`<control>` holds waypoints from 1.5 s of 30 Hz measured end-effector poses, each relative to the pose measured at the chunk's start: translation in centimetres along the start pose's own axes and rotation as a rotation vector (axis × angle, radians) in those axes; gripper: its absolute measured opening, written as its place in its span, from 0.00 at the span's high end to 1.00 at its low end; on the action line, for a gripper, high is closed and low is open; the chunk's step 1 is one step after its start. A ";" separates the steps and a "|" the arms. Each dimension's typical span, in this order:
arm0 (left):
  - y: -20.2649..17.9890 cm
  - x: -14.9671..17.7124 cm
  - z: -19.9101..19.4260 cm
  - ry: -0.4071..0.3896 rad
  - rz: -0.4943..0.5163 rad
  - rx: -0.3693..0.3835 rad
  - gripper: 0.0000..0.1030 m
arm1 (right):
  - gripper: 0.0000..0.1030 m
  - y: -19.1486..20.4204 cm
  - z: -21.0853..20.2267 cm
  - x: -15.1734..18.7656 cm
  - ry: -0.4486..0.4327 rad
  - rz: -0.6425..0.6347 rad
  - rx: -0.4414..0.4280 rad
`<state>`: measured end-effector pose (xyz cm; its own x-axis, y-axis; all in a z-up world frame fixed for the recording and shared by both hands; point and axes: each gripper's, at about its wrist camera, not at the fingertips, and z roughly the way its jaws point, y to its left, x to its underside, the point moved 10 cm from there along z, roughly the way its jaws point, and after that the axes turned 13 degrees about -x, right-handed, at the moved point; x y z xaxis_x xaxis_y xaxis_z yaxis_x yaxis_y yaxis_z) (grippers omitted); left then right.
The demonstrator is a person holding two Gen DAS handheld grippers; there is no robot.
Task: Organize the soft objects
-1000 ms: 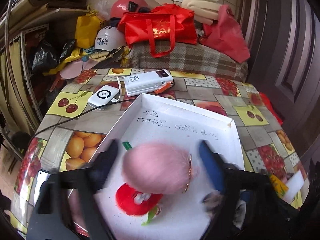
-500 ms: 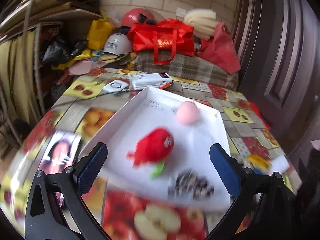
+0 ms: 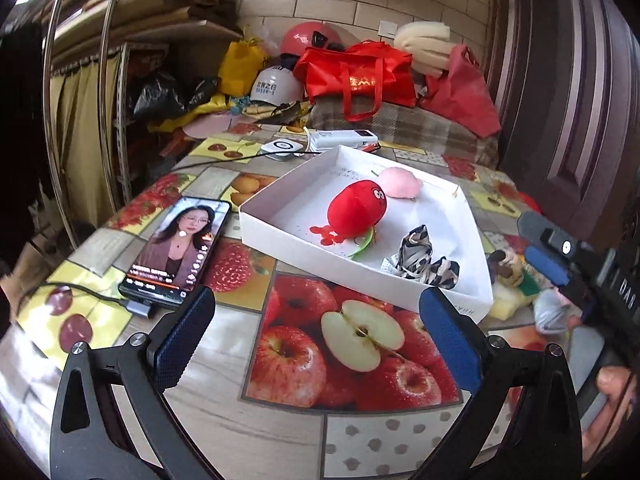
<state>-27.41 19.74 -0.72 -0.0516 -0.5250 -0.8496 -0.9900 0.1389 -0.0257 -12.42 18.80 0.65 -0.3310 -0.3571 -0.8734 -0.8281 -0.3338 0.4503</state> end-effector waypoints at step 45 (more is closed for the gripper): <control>1.3 0.2 0.1 -0.005 -0.036 -0.068 0.00 | 0.00 0.3 -0.7 -0.1 -0.030 0.021 -0.027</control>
<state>-28.68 19.88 -1.00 -0.0149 -0.5240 -0.8516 -0.9978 0.0625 -0.0210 -12.34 18.12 1.03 -0.3616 -0.3380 -0.8689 -0.8085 -0.3505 0.4727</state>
